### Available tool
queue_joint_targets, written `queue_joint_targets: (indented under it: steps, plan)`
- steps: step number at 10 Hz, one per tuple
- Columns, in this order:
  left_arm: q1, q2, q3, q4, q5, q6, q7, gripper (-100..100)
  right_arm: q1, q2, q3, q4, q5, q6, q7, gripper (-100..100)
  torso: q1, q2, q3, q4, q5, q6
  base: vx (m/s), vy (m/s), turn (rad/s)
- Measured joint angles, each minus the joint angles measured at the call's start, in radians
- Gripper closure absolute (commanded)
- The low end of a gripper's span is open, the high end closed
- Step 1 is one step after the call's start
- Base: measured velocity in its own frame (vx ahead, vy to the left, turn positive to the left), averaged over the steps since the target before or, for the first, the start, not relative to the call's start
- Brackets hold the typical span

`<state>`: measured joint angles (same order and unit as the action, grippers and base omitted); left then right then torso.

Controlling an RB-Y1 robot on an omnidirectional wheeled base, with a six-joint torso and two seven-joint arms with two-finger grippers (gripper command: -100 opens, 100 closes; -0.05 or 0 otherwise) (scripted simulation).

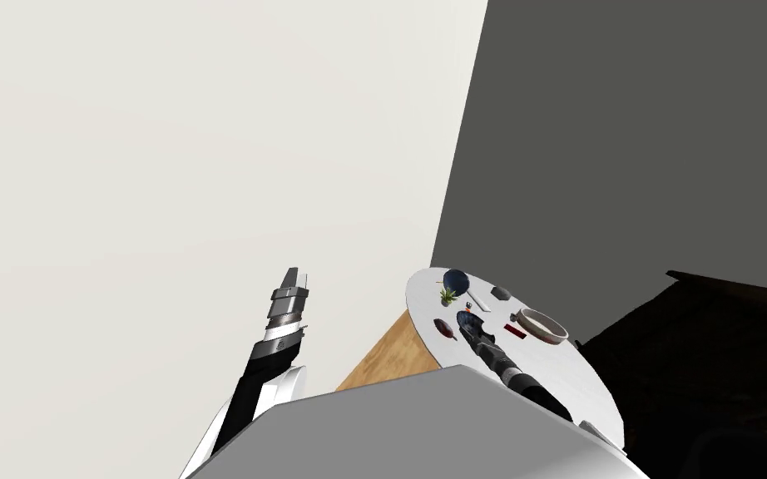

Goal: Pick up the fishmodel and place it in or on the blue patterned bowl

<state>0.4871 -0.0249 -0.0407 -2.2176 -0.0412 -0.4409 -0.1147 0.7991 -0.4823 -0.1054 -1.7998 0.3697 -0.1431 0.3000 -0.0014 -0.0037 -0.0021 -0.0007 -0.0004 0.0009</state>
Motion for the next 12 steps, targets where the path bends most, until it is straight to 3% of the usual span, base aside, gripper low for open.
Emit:
queue_joint_targets:
  steps: [2,5,8,10,11,12]
  plan:
    - [0.000,0.000,0.000,0.000,0.000,0.000,0.000,0,0.023,-0.046,0.006,0.056,0.040,0.018,0.003,-100,0.000,-0.001,0.000,0.000,0.000,-0.001,0.050,0.005,0.483]
    - [0.000,0.000,0.000,0.000,0.000,0.000,0.000,0,0.075,-0.075,0.005,0.133,0.103,0.006,0.016,-100,0.001,-0.001,0.000,0.000,0.000,-0.001,0.043,-0.004,0.242]
    - [0.000,0.000,0.000,0.000,0.000,0.000,0.000,0,0.090,-0.095,0.018,0.189,0.145,0.013,0.022,-100,0.001,0.000,0.000,0.000,0.000,0.001,0.041,0.001,0.245]
    - [0.000,0.000,0.000,0.000,0.000,0.000,0.000,0,0.092,-0.113,0.024,0.284,0.191,-0.013,0.028,-100,0.001,-0.002,-0.001,0.000,0.000,0.000,0.066,-0.003,0.414]
    - [0.000,0.000,0.000,0.000,0.000,0.000,0.000,0,0.125,-0.144,0.033,0.293,0.212,-0.005,0.020,-100,0.001,-0.002,-0.001,0.000,0.001,0.000,0.060,-0.016,0.272]
    - [0.000,0.000,0.000,0.000,0.000,0.000,0.000,0,0.130,-0.143,0.036,0.311,0.227,-0.004,0.021,-100,0.001,-0.002,-0.001,0.000,0.000,0.001,0.061,-0.007,0.344]
